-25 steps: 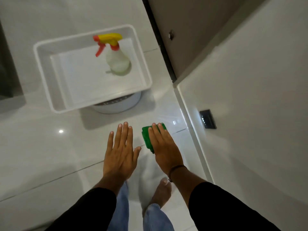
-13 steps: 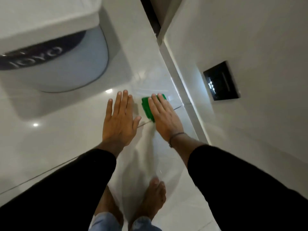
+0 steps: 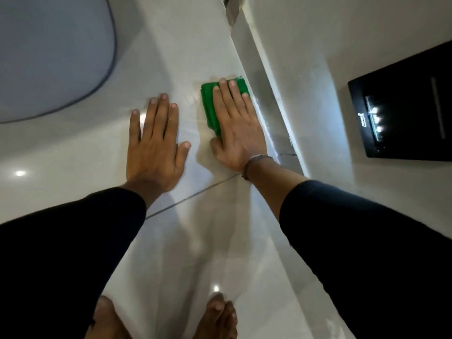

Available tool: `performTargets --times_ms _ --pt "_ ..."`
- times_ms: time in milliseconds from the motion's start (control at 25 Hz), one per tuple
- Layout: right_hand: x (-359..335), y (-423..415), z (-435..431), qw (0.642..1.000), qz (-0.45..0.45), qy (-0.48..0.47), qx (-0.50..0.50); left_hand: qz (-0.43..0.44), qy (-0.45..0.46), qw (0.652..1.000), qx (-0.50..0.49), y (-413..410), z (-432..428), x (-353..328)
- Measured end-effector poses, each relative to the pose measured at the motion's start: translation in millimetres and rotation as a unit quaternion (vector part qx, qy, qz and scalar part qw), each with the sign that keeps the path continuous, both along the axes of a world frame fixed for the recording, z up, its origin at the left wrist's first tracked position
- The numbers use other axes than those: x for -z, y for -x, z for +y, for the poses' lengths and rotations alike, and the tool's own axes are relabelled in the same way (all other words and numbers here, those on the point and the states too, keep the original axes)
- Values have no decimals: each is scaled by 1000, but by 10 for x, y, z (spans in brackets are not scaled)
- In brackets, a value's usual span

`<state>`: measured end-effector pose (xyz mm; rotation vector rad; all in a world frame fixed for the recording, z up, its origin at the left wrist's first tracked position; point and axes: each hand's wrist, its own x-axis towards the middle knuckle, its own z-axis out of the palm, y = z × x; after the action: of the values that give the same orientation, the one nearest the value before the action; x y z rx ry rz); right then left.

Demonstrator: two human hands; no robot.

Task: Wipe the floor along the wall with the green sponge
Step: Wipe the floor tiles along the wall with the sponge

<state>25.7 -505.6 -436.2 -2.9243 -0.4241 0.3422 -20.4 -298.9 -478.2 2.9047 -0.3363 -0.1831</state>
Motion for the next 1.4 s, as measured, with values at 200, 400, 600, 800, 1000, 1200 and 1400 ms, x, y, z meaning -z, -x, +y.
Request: performTargets --times_ms 200,400,600,800,1000,1200,1400 --pt "-22 -135 294 998 -24 49 39 -8 2 1000 -3 -10 18 -39" --pt "155 -230 318 995 -33 48 82 -6 -6 1000 4 -25 35 -52" --pt "162 -29 204 995 -51 -1 84 -4 -3 1000 9 4 50 -20" --pt "234 -264 202 994 -59 47 79 -5 1 1000 10 1 40 -17" --pt "255 -359 228 990 -52 30 130 -1 -4 1000 11 0 42 -19" --pt "159 -172 167 986 -17 -34 164 -14 2 1000 13 6 66 5" --pt "106 508 -171 985 14 -41 168 -29 11 999 8 15 60 15"
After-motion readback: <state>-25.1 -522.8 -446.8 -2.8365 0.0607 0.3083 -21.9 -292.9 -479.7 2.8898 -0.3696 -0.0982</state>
